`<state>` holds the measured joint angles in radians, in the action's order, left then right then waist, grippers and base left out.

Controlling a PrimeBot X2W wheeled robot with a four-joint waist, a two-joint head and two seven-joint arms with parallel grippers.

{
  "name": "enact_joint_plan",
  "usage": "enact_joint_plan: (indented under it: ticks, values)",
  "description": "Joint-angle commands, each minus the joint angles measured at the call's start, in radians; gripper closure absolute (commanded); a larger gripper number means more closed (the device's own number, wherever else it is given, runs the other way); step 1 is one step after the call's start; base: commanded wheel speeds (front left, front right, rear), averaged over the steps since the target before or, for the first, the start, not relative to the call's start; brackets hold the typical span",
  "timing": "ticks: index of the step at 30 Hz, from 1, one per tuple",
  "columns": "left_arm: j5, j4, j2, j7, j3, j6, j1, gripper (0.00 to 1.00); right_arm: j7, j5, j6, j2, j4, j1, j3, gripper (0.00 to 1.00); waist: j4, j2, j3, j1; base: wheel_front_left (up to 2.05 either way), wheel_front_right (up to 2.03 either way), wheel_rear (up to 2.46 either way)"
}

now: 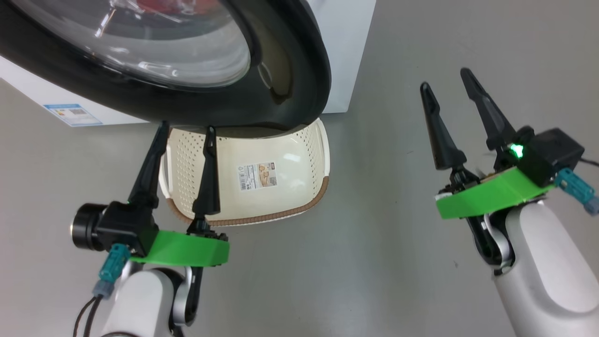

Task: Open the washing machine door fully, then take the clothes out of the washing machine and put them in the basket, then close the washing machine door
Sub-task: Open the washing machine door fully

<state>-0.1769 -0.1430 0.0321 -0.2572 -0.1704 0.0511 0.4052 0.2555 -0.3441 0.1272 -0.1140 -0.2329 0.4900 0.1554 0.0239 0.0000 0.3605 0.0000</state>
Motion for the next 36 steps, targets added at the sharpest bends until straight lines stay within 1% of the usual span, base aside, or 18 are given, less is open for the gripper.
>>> enact_joint_plan:
  ticks: [1, 5, 8, 15, 31, 32, 33, 34, 35, 36]
  values:
    - [0.008, 0.032, 0.018, -0.005, 0.026, -0.005, -0.020, 0.00, 0.006, 0.023, 0.003, 0.020, 0.042, -0.040, 0.001, 0.00, 0.002, 0.0000, -0.004, 0.0000, 0.00, 0.00, 0.00]
    - [0.006, 0.034, 0.018, -0.005, 0.023, -0.002, -0.026, 0.00, 0.006, 0.048, 0.003, 0.034, 0.058, -0.068, -0.013, 0.00, 0.006, 0.0000, -0.010, 0.0000, 0.00, 0.00, 0.00]
    - [0.004, 0.035, 0.018, -0.005, 0.019, 0.000, -0.032, 0.00, 0.006, 0.043, 0.003, 0.046, 0.068, -0.099, -0.022, 0.00, 0.010, 0.0000, -0.016, 0.0000, 0.00, 0.00, 0.00]
    - [-0.004, 0.044, 0.018, -0.005, 0.015, 0.006, -0.048, 0.00, 0.006, 0.053, 0.003, 0.057, 0.098, -0.151, -0.014, 0.00, 0.010, 0.0000, -0.027, 0.0000, 0.00, 0.00, 0.00]
    - [0.008, 0.040, 0.018, -0.005, 0.016, 0.008, -0.051, 0.00, 0.006, 0.067, 0.003, 0.062, 0.092, -0.158, -0.002, 0.00, 0.009, 0.0000, -0.028, 0.0000, 0.00, 0.00, 0.00]
    - [0.009, 0.040, 0.018, -0.005, 0.016, 0.008, -0.051, 0.00, 0.006, 0.062, 0.003, 0.062, 0.087, -0.157, 0.001, 0.13, 0.009, 0.0000, -0.028, 0.0000, 0.00, 0.00, 0.00]
    - [0.009, 0.040, 0.018, -0.005, 0.017, 0.009, -0.051, 0.00, 0.006, 0.056, 0.003, 0.063, 0.081, -0.154, 0.004, 0.55, 0.009, 0.0000, -0.028, 0.0000, 0.00, 0.00, 0.00]
    - [0.009, 0.040, 0.018, -0.005, 0.017, 0.009, -0.051, 0.00, 0.006, 0.046, 0.003, 0.063, 0.077, -0.150, 0.007, 0.75, 0.009, 0.0000, -0.028, 0.0000, 0.00, 0.00, 0.00]
    - [0.009, 0.040, 0.018, -0.005, 0.017, 0.009, -0.051, 0.00, 0.006, 0.035, 0.003, 0.063, 0.072, -0.146, 0.011, 0.98, 0.010, 0.0000, -0.027, 0.0000, 0.00, 0.00, 0.00]
    - [0.009, 0.041, 0.018, -0.005, 0.017, 0.009, -0.050, 0.00, 0.006, 0.022, 0.003, 0.063, 0.068, -0.140, 0.015, 1.00, 0.010, 0.0000, -0.027, 0.0000, 0.00, 0.00, 0.00]
